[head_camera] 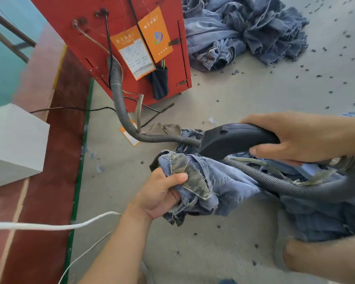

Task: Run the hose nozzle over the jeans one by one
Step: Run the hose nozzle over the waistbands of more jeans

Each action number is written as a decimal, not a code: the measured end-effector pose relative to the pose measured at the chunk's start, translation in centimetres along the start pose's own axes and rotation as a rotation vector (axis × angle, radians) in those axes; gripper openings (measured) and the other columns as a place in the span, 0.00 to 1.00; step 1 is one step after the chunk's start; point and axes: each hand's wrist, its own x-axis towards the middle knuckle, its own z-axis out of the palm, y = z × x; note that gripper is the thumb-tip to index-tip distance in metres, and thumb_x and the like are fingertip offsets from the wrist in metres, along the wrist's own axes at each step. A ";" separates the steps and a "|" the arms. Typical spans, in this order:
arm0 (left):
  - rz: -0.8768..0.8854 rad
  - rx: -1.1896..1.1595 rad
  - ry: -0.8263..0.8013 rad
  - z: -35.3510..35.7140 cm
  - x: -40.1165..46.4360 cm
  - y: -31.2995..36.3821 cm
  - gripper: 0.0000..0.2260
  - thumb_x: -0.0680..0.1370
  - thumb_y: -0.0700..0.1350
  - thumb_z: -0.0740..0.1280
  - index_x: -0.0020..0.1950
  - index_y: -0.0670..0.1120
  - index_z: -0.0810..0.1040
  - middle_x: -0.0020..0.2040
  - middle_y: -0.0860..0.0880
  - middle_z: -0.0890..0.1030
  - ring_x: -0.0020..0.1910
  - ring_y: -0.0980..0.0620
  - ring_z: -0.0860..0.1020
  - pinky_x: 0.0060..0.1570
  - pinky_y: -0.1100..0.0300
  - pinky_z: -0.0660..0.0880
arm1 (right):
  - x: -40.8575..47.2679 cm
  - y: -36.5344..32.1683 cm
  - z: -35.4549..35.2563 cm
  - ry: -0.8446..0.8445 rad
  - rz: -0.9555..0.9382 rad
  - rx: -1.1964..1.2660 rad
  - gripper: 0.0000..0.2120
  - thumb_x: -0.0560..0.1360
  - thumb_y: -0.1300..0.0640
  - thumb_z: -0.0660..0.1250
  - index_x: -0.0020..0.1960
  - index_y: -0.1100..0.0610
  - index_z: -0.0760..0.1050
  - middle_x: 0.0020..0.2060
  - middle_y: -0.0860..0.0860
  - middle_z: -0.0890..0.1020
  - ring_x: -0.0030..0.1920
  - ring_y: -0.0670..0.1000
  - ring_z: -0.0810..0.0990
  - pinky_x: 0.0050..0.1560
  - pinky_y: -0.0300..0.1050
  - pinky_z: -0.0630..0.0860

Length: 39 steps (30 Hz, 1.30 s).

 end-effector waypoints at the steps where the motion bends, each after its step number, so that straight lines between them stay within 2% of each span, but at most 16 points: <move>1: 0.022 -0.040 -0.004 0.1 0.0 -0.2 0.13 0.77 0.32 0.66 0.59 0.35 0.83 0.56 0.35 0.84 0.54 0.40 0.85 0.53 0.48 0.82 | -0.4 0.3 -0.2 -0.013 -0.014 -0.026 0.13 0.74 0.40 0.65 0.58 0.33 0.72 0.35 0.48 0.84 0.27 0.49 0.82 0.29 0.44 0.79; 3: 0.059 -0.105 0.008 0.2 0.1 -0.7 0.13 0.77 0.32 0.66 0.60 0.35 0.83 0.57 0.35 0.84 0.55 0.40 0.85 0.54 0.48 0.82 | -0.9 0.9 -0.4 -0.023 -0.038 -0.074 0.19 0.71 0.37 0.63 0.62 0.32 0.71 0.39 0.47 0.85 0.30 0.47 0.83 0.33 0.44 0.80; 5: 0.074 -0.148 0.020 0.2 0.4 -1.1 0.15 0.77 0.32 0.64 0.63 0.35 0.82 0.60 0.34 0.83 0.58 0.39 0.83 0.56 0.47 0.81 | -1.1 1.3 -0.5 -0.046 -0.060 -0.094 0.21 0.71 0.38 0.64 0.64 0.33 0.71 0.40 0.43 0.85 0.32 0.45 0.83 0.34 0.45 0.81; 10: 0.104 -0.246 0.033 0.6 0.9 -1.8 0.22 0.78 0.30 0.62 0.73 0.31 0.70 0.66 0.32 0.79 0.64 0.36 0.80 0.59 0.45 0.79 | -0.4 -0.5 1.6 -0.068 -0.049 -0.258 0.18 0.72 0.41 0.64 0.61 0.32 0.69 0.37 0.36 0.81 0.32 0.41 0.80 0.31 0.34 0.73; 13: 0.103 -0.258 0.011 1.0 1.0 -1.9 0.20 0.78 0.30 0.62 0.71 0.32 0.73 0.64 0.34 0.80 0.62 0.38 0.81 0.59 0.46 0.80 | 2.0 -1.6 3.7 0.140 -0.052 -0.241 0.16 0.76 0.45 0.66 0.62 0.38 0.70 0.33 0.42 0.80 0.35 0.39 0.79 0.32 0.36 0.72; 15: 0.095 -0.241 0.017 1.1 1.0 -1.8 0.19 0.77 0.30 0.63 0.69 0.33 0.74 0.63 0.35 0.81 0.61 0.39 0.82 0.59 0.46 0.80 | 2.9 -1.7 3.5 0.236 -0.018 -0.203 0.15 0.76 0.45 0.67 0.62 0.40 0.71 0.33 0.43 0.80 0.33 0.40 0.79 0.35 0.42 0.76; 17: 0.098 -0.243 0.037 0.9 1.0 -1.6 0.21 0.77 0.31 0.63 0.70 0.32 0.72 0.63 0.34 0.81 0.61 0.38 0.82 0.59 0.46 0.80 | 2.2 -1.0 2.0 0.178 -0.031 -0.164 0.16 0.73 0.42 0.67 0.61 0.36 0.72 0.37 0.41 0.83 0.34 0.40 0.81 0.35 0.41 0.78; 19: 0.118 -0.274 0.058 0.5 0.9 -1.4 0.20 0.77 0.31 0.63 0.70 0.32 0.73 0.62 0.34 0.81 0.60 0.39 0.82 0.57 0.47 0.81 | 0.7 -0.5 0.5 0.043 -0.044 -0.171 0.21 0.69 0.38 0.65 0.63 0.31 0.71 0.41 0.38 0.84 0.34 0.41 0.83 0.35 0.41 0.80; 21: 0.117 -0.302 0.085 0.4 0.9 -1.5 0.19 0.76 0.31 0.63 0.67 0.33 0.76 0.61 0.34 0.82 0.59 0.39 0.83 0.56 0.47 0.81 | -0.6 -0.1 0.3 -0.039 -0.028 -0.201 0.24 0.69 0.39 0.64 0.64 0.30 0.70 0.40 0.39 0.84 0.33 0.43 0.82 0.34 0.42 0.79; 23: 0.107 -0.300 0.107 0.0 0.8 -1.8 0.18 0.76 0.31 0.63 0.66 0.33 0.78 0.61 0.34 0.81 0.59 0.39 0.83 0.57 0.47 0.81 | -0.3 -0.1 1.6 -0.085 -0.043 -0.208 0.24 0.68 0.41 0.64 0.63 0.30 0.70 0.38 0.38 0.83 0.32 0.43 0.81 0.33 0.38 0.77; 26: 0.083 -0.269 0.105 -0.8 0.6 -1.7 0.17 0.75 0.31 0.64 0.62 0.35 0.82 0.59 0.35 0.83 0.57 0.40 0.84 0.56 0.48 0.81 | 1.1 -0.4 3.5 -0.006 -0.084 -0.275 0.21 0.72 0.47 0.67 0.62 0.33 0.70 0.40 0.29 0.78 0.37 0.37 0.78 0.38 0.29 0.72; 29: 0.049 -0.241 0.084 -1.5 0.3 -1.3 0.17 0.76 0.31 0.63 0.65 0.34 0.80 0.60 0.35 0.82 0.59 0.39 0.83 0.58 0.46 0.80 | 1.7 -1.1 4.4 0.095 -0.104 -0.307 0.21 0.74 0.49 0.68 0.65 0.38 0.71 0.44 0.23 0.73 0.40 0.33 0.76 0.40 0.27 0.70; 32: 0.021 -0.233 0.079 -1.7 0.8 -1.0 0.21 0.78 0.32 0.63 0.71 0.31 0.72 0.65 0.32 0.79 0.63 0.37 0.81 0.63 0.43 0.78 | 1.3 -0.9 3.4 0.042 -0.113 -0.249 0.21 0.72 0.51 0.69 0.63 0.39 0.73 0.39 0.29 0.77 0.35 0.38 0.78 0.37 0.32 0.72; 35: -0.039 -0.202 0.159 -1.4 1.3 -0.6 0.24 0.77 0.36 0.64 0.73 0.31 0.71 0.69 0.31 0.75 0.65 0.36 0.78 0.65 0.42 0.78 | 0.8 -0.7 2.6 -0.064 -0.119 -0.322 0.23 0.69 0.46 0.66 0.64 0.35 0.71 0.37 0.36 0.80 0.37 0.41 0.78 0.37 0.36 0.74; 37: -0.067 -0.201 0.194 -1.1 1.2 -0.6 0.23 0.75 0.39 0.67 0.70 0.33 0.76 0.68 0.33 0.78 0.64 0.38 0.80 0.60 0.44 0.80 | 1.0 -0.8 3.2 -0.084 -0.131 -0.339 0.23 0.70 0.46 0.66 0.63 0.33 0.70 0.38 0.37 0.80 0.37 0.41 0.78 0.33 0.39 0.74; 39: -0.066 -0.196 0.187 -0.4 1.1 -0.6 0.18 0.77 0.42 0.68 0.64 0.37 0.82 0.65 0.35 0.81 0.62 0.40 0.82 0.56 0.47 0.81 | 1.9 -0.8 4.1 -0.045 -0.139 -0.357 0.21 0.71 0.47 0.67 0.62 0.33 0.69 0.36 0.41 0.80 0.36 0.44 0.78 0.34 0.43 0.75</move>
